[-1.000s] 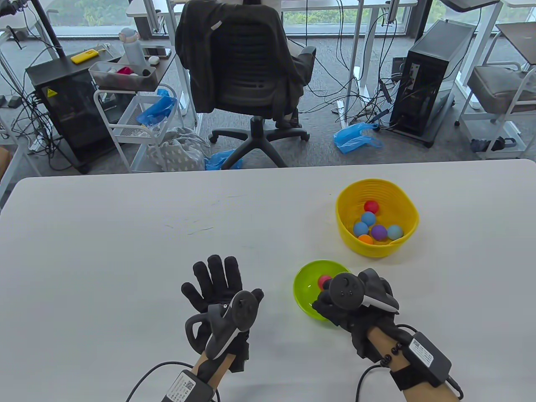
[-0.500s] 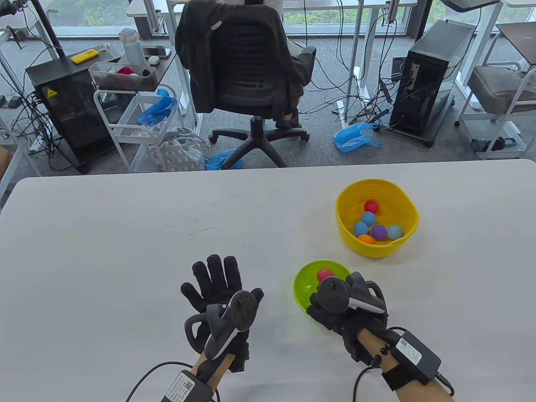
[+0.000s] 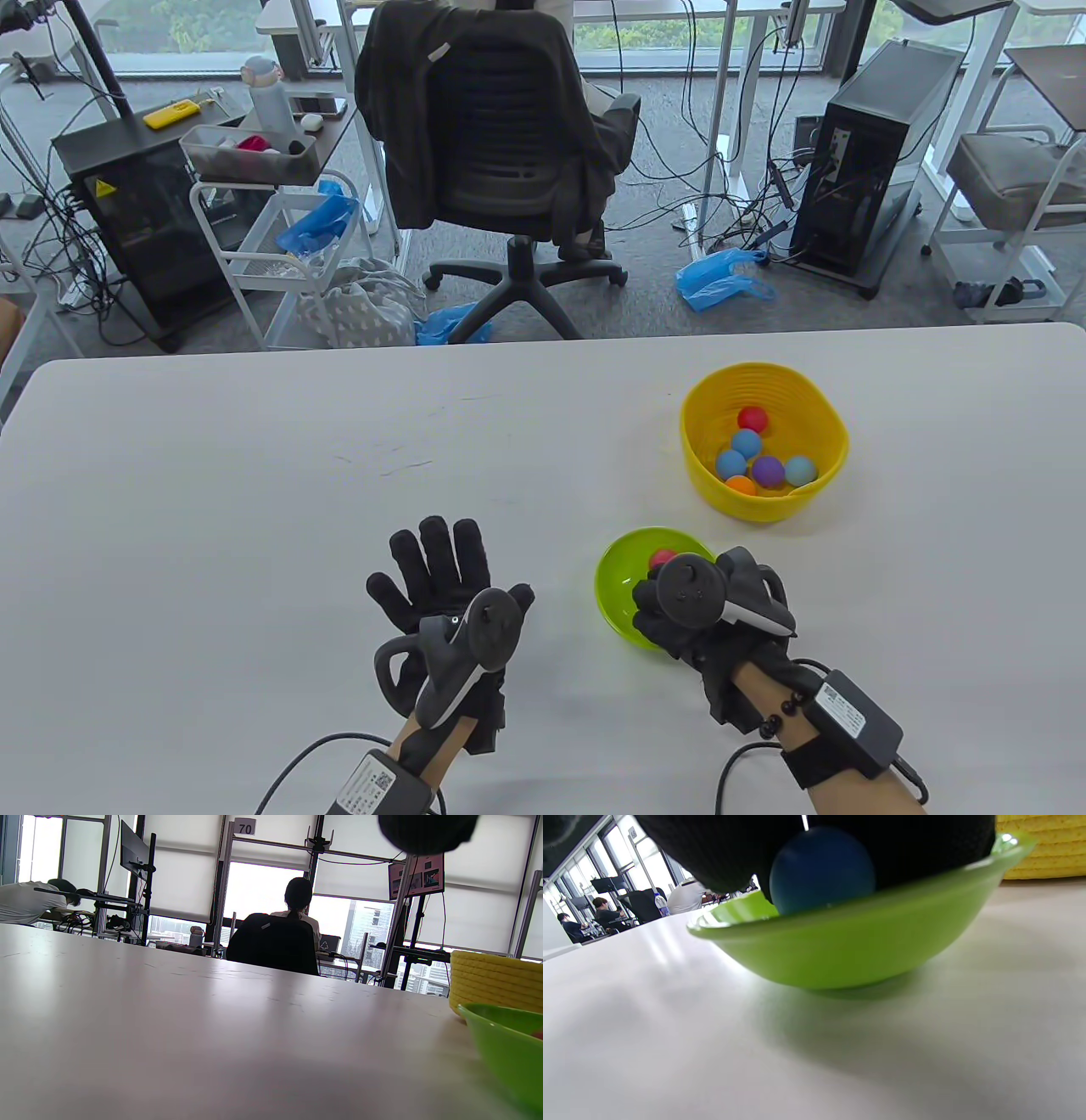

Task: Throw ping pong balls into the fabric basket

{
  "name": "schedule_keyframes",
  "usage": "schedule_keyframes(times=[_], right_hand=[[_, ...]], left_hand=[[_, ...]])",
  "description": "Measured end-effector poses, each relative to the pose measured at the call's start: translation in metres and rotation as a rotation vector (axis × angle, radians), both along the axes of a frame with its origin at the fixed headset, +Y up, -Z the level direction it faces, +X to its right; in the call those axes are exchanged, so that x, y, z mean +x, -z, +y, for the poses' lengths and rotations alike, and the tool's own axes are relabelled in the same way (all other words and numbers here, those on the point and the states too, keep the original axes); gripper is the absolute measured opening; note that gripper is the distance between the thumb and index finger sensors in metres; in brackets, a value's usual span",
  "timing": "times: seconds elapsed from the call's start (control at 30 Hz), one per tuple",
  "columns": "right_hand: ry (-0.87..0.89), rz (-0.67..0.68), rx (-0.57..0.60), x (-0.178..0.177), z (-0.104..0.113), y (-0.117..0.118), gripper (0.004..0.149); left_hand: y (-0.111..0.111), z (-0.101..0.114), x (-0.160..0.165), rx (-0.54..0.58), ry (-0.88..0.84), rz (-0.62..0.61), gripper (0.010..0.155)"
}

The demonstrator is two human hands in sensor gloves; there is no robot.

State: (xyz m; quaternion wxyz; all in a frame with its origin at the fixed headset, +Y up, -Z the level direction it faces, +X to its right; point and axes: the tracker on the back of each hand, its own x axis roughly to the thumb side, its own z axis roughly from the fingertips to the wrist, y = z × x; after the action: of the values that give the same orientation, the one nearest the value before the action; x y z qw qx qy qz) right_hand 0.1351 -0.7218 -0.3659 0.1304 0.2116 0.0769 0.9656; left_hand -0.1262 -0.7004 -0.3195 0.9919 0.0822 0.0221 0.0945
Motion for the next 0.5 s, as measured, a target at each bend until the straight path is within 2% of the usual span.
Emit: schedule_keyframes(times=[0.23,0.5], right_hand=[[0.205,-0.01,0.029,0.025,0.024,-0.001,0.055],[0.696,-0.071,-0.022,0.063,0.034,0.007,0.051]], left_hand=[[0.0,0.0,0.0,0.002,0.001,0.001,0.091],[0.0,0.001,0.0,0.005,-0.001,0.004,0.091]])
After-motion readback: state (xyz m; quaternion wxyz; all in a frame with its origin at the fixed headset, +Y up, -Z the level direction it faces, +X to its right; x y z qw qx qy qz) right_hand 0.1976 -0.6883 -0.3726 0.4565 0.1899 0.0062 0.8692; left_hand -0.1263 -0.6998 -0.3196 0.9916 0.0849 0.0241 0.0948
